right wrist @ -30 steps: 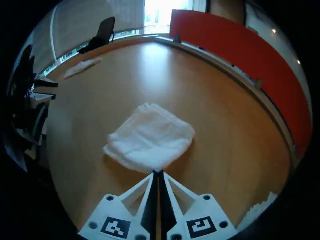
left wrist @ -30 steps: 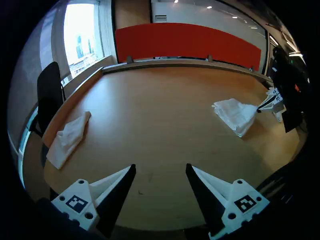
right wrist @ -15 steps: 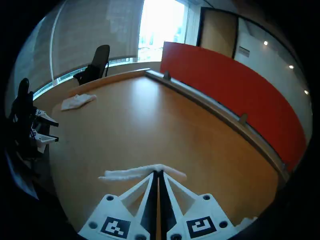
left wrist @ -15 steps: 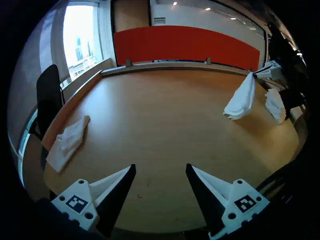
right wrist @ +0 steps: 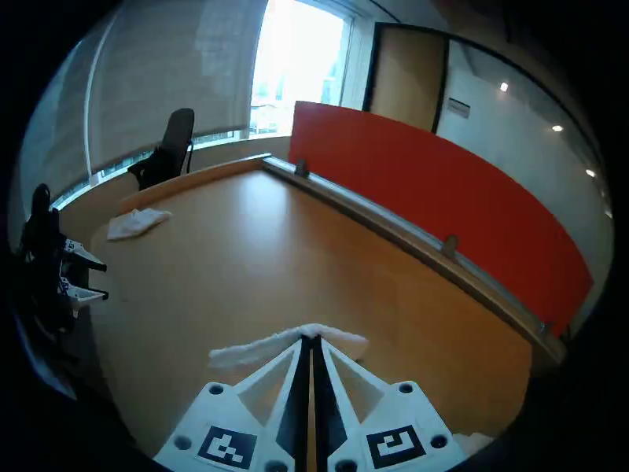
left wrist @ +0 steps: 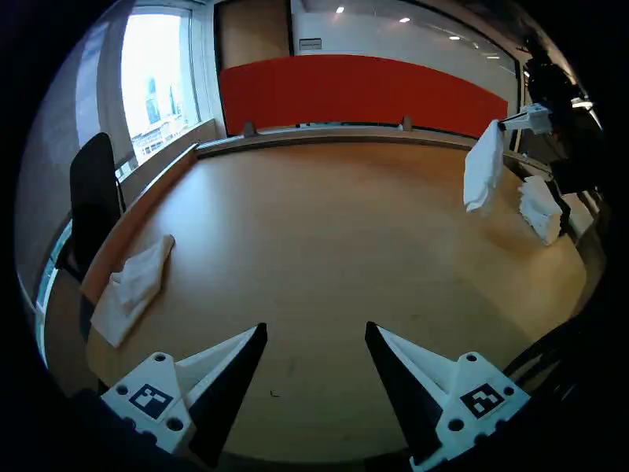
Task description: Fold towel
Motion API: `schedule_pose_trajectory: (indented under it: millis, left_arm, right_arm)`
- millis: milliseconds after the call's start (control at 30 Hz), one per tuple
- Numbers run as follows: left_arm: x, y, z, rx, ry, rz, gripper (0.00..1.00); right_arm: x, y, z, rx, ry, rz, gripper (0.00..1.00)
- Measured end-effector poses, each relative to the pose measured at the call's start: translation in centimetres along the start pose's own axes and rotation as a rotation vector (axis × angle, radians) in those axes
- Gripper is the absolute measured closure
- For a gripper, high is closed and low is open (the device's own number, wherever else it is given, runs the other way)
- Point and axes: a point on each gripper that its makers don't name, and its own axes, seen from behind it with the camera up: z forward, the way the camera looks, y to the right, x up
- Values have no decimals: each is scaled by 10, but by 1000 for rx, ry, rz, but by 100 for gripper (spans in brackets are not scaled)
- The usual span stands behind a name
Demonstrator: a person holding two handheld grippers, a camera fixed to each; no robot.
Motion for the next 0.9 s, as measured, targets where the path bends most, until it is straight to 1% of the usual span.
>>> schedule_pose_trajectory:
  millis: [200, 400, 900]
  left_arm:
    - [5, 3, 2, -8, 5, 10, 7]
    - [9, 7, 4, -14, 9, 22, 7]
    - [14, 17, 9, -26, 6, 39, 7]
  right_arm:
    - [2, 27, -15, -42, 5, 22, 98]
    - [-4, 58, -31, -86, -12, 59, 98]
    - [-22, 141, -74, -205, -49, 119, 98]
